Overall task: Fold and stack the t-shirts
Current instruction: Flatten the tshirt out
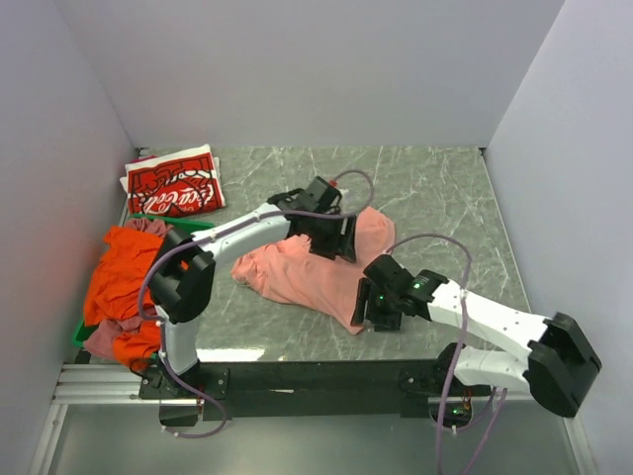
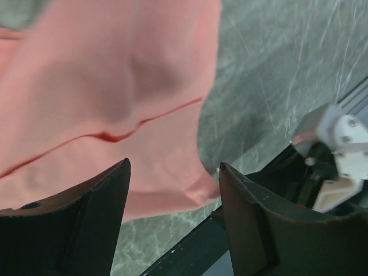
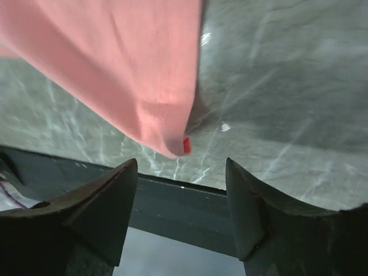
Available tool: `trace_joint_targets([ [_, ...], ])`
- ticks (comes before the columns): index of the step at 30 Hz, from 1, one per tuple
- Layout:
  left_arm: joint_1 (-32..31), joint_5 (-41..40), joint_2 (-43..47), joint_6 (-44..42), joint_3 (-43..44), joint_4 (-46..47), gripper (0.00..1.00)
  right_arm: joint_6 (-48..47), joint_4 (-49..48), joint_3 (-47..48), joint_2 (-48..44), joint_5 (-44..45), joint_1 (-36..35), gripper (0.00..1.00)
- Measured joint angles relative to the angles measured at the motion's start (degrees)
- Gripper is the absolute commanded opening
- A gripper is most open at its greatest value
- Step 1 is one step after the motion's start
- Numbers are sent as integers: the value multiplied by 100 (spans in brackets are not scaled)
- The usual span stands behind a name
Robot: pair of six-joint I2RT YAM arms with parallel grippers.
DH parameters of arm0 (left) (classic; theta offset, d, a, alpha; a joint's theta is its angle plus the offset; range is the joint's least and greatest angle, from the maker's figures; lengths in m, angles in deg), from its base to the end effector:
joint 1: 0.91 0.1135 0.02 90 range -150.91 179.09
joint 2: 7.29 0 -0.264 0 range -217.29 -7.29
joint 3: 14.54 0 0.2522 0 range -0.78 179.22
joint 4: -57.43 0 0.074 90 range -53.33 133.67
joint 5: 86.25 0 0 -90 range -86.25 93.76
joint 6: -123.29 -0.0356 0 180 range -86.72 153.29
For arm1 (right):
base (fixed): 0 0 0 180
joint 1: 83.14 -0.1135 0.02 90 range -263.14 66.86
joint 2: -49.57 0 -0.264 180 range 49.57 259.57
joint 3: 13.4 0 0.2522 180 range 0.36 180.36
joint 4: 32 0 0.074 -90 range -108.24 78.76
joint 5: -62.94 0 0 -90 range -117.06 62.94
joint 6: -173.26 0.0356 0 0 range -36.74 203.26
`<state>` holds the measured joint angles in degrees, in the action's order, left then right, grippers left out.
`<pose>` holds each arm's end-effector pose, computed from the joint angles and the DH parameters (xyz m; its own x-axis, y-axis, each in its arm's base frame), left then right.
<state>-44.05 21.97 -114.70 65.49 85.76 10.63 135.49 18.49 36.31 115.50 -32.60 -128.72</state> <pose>0.2936 -0.2904 0.2471 -0.9167 0.1653 -0.3638 0.3491 0.7744 -0.5277 0.1360 0.1436 0.1836 -0.9768 0.1273 -0.1721 0.0564 0.9286 0.3669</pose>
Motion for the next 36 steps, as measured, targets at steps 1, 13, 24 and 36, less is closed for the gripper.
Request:
trace_joint_targets([
  [1, -83, 11, -70, -17, 72, -35, 67, 98, 61, -2, -127, 87, 28, 71],
  [13, -822, -173, -916, -208, 857, -223, 60, 1047, 1019, 144, -1309, 1609, 874, 70],
  [24, -1010, -892, -1725, -483, 1423, -455, 53, 1499, 1005, 459, -1309, 2199, 999, 69],
  [36, -1086, -1318, -1834, -605, 1475, -422, 49, 1574, 929, 459, -1309, 2188, 999, 68],
])
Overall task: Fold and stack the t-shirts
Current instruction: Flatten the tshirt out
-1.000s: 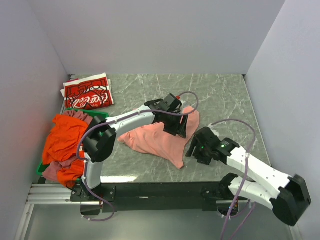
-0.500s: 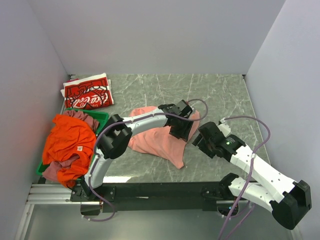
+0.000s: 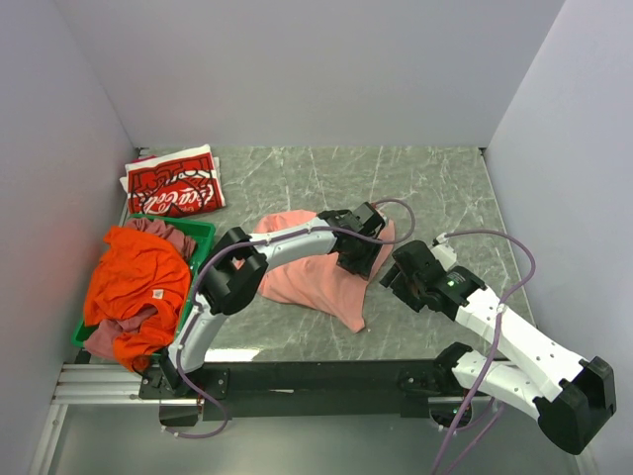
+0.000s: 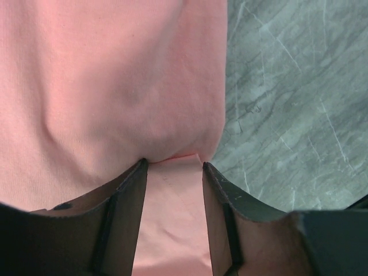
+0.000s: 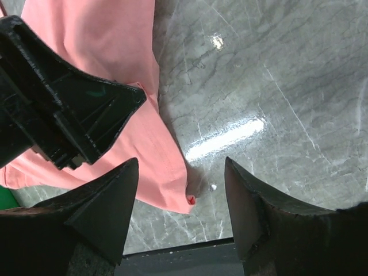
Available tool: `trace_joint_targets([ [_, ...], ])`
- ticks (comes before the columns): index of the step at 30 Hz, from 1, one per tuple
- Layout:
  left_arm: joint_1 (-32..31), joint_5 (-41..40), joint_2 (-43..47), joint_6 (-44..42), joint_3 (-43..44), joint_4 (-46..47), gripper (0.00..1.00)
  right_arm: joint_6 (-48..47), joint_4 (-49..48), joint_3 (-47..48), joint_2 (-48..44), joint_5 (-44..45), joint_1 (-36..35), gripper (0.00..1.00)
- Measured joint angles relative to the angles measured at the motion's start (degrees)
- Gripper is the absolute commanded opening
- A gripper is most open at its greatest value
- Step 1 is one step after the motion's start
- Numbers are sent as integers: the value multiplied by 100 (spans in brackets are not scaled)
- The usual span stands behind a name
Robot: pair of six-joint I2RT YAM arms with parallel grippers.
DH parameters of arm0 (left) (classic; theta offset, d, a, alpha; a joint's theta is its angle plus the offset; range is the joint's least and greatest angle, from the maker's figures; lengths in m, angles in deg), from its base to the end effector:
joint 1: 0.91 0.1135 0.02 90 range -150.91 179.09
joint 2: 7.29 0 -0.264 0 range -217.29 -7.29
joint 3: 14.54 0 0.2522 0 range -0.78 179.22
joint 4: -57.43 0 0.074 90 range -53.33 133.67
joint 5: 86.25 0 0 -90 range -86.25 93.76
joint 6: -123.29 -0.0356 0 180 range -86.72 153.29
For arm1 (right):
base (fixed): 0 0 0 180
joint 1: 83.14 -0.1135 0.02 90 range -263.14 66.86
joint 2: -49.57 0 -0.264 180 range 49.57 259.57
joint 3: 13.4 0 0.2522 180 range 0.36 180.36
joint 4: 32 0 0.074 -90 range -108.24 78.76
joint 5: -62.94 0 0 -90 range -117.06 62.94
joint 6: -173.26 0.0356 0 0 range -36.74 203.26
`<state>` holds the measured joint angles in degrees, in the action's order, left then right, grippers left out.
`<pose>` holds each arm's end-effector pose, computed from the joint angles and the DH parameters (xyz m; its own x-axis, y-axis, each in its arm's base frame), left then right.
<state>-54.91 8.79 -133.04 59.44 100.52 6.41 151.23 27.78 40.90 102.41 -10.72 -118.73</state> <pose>0.2760 -0.3853 0.1846 -0.8306 0.3963 -0.3913 0.5173 0.8093 -0.2783 0.1436 0.0905 0.2383 -0.6659 0.6173 -0.4189 0.4771 0.7841 0.3970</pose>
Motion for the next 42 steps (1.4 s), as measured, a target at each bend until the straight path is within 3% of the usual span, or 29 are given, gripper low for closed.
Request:
trace_joint_targets([
  [6, -4, -48, -173, 0, 109, 11, 45, 2, -20, 0, 0, -9, 0, 68],
  [10, -9, -157, -240, -15, 188, 9, 24, 7, -24, 0, 0, -9, 0, 67],
  [15, -11, -240, -267, -44, 212, -4, 16, 15, -35, 0, 0, -9, 0, 67],
  [18, -9, -238, -267, -26, 212, -4, 5, 17, -37, -2, 0, -7, 0, 67],
  [26, 157, -133, 201, 114, -227, 76, 7, 17, -9, -4, 0, 85, 2, 67],
  [36, 1130, 160, 2444, 466, -1685, 289, 5, -162, -308, -52, 33, 44, 282, 67],
  [42, 1648, 361, 3263, 466, -2441, 376, 8, -743, -813, 57, 772, -114, 640, 66],
])
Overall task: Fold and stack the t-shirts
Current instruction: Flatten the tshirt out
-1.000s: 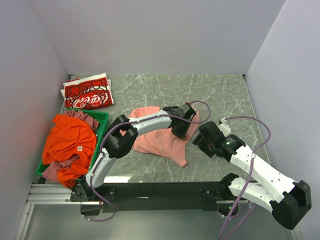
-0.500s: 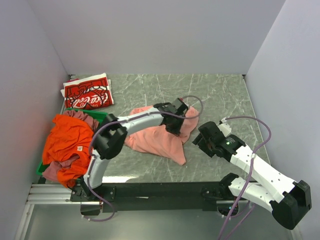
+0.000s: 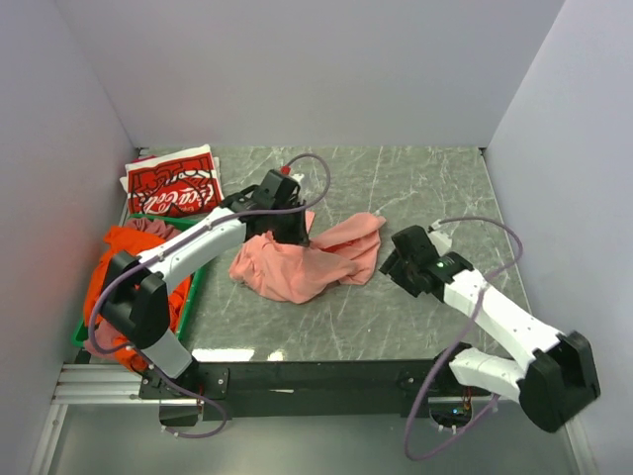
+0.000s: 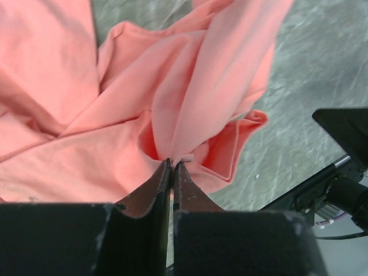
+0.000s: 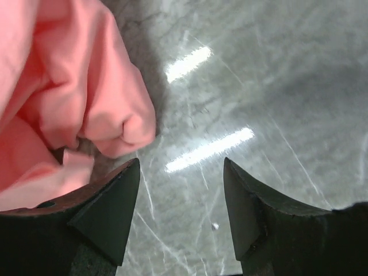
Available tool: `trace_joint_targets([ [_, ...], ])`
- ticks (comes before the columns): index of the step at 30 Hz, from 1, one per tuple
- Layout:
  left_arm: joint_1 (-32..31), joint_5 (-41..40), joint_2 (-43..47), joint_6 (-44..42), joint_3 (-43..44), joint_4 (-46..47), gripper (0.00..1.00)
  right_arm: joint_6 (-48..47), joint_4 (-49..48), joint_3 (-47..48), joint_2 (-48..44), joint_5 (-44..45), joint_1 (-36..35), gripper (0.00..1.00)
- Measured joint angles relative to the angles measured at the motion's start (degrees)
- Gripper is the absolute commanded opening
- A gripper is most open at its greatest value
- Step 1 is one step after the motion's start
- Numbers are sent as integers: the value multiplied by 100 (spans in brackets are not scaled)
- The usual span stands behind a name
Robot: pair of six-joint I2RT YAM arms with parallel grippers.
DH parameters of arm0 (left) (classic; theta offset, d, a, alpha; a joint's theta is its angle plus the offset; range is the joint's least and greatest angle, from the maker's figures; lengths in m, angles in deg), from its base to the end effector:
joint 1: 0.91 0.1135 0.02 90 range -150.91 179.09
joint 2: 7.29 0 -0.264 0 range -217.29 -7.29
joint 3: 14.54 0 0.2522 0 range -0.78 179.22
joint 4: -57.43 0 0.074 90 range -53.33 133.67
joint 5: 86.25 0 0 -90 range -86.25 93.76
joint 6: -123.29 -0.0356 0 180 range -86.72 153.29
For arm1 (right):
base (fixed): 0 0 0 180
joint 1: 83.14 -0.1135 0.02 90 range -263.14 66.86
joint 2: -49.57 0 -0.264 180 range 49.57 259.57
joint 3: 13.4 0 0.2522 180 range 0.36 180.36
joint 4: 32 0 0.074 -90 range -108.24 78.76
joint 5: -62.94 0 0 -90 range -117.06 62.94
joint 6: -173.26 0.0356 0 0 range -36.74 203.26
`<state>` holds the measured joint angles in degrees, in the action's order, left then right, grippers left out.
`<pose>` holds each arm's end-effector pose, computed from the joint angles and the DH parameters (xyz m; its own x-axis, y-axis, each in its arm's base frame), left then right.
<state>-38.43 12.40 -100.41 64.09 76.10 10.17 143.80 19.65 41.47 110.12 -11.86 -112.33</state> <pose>0.2798 -0.2216 0.2829 -0.8677 0.0280 -0.4963 0.2735 0.8607 -0.4295 0.1789 0.0892 0.2272 -0.6636 0.5917 -0.4577 0.4692 0.8058 0.3615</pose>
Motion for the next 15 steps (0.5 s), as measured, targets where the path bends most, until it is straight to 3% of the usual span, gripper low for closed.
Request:
trace_joint_targets([
  [7, 142, 393, 55, -238, -647, 9, 16, -586, -483, 881, 1335, -289, 111, 66],
  [15, 131, 461, 63, -306, -831, -15, 29, -994, -876, 1843, 2194, -614, 234, 66],
])
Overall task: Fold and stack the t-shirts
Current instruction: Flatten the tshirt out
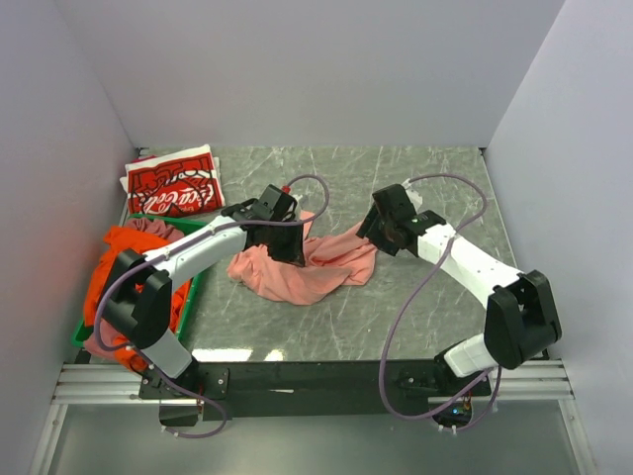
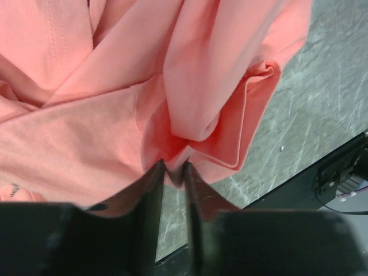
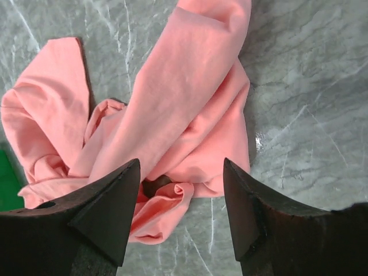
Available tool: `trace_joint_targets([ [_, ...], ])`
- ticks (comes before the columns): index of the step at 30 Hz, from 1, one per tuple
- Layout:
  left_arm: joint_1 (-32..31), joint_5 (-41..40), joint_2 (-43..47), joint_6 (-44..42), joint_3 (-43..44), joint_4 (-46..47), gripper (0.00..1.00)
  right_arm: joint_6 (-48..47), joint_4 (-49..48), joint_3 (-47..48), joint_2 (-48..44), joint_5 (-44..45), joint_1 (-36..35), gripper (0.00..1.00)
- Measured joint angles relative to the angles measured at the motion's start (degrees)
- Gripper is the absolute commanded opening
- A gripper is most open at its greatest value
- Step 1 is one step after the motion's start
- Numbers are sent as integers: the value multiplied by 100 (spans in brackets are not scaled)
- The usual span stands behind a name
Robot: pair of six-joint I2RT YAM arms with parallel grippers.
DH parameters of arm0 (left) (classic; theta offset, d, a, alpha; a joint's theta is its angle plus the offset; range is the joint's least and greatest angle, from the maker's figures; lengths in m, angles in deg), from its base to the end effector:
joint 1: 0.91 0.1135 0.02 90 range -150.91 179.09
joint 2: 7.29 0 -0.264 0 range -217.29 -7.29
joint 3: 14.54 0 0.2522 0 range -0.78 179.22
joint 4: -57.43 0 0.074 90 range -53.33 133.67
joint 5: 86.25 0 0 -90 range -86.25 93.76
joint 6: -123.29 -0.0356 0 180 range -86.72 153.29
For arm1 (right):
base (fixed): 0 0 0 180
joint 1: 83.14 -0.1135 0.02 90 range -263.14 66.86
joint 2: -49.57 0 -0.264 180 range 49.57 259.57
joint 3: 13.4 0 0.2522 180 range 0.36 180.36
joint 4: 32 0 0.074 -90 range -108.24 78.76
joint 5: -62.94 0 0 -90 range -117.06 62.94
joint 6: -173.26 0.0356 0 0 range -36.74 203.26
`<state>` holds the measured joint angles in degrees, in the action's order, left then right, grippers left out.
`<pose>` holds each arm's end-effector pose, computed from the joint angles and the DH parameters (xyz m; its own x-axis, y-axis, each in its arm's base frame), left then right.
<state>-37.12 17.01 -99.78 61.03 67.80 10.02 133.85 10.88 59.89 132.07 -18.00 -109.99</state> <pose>0.2679 -0.2063 0.2411 -0.9165 0.1095 -0.3847 0.2798 0.8628 -0.4210 0.2716 0.1312 0.2488 -0.7248 0.4883 -0.4861 0.3155 0.8624 0.3958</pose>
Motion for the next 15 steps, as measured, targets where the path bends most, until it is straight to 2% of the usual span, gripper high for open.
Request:
trace_joint_targets([
  [2, 0, 2, 22, 42, -24, 17, 29, -42, -28, 13, 98, -79, 2, 66],
  [3, 0, 4, 46, 63, -50, 28, 25, -61, -28, 11, 122, -107, 2, 66],
  [5, 0, 2, 120, 136, -129, 46, 11, -76, -37, -15, 138, -146, 2, 66],
  [6, 0, -2, 164, 192, -170, 46, 1, -81, -44, -35, 136, -153, 2, 66],
  [15, 184, -249, 850, 361, -293, 39, 0, -170, -186, -199, 260, -310, 227, 67],
])
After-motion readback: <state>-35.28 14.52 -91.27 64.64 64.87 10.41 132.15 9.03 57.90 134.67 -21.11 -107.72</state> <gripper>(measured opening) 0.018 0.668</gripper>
